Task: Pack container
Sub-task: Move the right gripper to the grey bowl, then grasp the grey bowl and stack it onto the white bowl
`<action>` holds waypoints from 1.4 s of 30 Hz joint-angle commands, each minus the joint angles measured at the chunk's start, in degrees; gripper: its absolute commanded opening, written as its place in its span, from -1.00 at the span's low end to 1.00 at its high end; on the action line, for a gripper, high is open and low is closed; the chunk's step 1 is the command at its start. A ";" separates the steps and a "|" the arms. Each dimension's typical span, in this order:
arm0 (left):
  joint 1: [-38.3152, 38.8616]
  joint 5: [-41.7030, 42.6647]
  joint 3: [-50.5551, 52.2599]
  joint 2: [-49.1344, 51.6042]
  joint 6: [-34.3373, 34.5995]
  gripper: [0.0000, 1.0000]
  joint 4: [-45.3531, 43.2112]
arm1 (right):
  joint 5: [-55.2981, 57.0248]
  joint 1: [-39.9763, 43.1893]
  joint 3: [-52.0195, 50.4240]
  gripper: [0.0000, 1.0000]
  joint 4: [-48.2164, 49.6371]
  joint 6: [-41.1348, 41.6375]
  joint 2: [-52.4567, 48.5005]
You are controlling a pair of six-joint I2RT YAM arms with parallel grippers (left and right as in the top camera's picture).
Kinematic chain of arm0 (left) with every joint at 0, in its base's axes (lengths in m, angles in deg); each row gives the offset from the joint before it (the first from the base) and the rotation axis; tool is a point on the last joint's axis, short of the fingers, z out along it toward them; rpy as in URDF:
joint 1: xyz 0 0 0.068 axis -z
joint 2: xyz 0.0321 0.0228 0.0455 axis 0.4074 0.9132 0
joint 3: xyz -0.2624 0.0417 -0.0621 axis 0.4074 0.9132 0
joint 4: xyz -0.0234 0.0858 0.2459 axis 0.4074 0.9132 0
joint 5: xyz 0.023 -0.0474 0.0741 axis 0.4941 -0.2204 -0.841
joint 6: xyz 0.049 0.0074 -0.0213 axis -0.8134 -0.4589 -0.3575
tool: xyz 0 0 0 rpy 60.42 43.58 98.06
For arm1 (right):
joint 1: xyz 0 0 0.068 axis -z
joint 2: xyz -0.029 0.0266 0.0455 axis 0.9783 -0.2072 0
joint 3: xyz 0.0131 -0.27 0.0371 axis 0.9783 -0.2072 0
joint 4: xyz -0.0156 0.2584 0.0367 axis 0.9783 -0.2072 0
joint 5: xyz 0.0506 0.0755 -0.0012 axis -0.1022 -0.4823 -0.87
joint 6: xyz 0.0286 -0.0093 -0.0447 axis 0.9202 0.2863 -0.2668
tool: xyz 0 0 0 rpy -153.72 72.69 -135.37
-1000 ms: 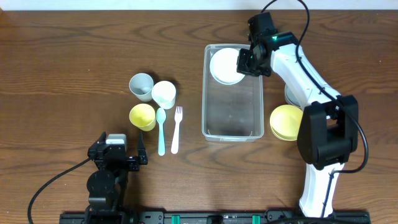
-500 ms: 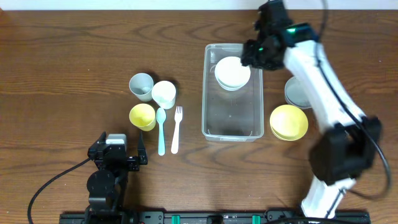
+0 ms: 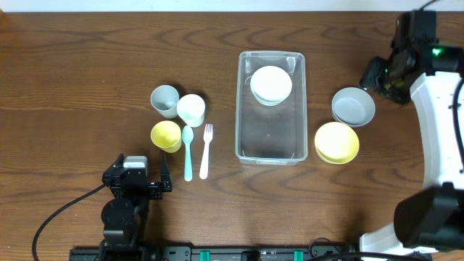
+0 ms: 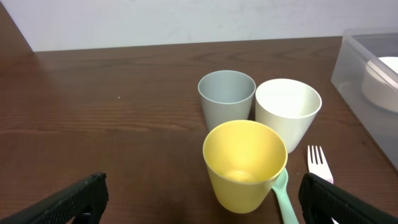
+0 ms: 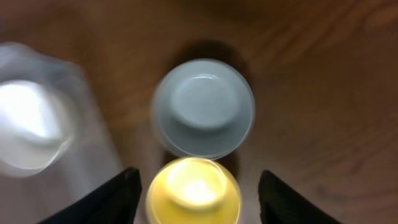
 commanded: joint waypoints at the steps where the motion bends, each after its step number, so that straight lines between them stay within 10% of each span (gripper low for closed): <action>1: -0.24 0.42 1.42 -0.31 0.50 0.96 0.26 | 1.11 4.15 -7.98 0.18 5.11 -0.13 -2.32; 10: -0.24 0.42 1.42 -0.31 0.50 0.96 0.26 | -2.38 8.04 -15.06 0.17 14.23 0.68 -12.26; 17: -0.24 0.39 1.42 -0.31 0.50 0.96 0.26 | -1.84 8.24 -14.71 -0.97 16.35 0.87 -15.37; 33: -0.24 0.39 1.42 -0.31 0.52 0.96 0.26 | -10.51 -4.90 3.67 -0.98 5.29 0.90 7.87; 42: -0.24 0.39 1.42 -0.31 0.50 0.96 0.26 | -5.44 -22.53 3.67 -0.97 12.74 4.70 -4.35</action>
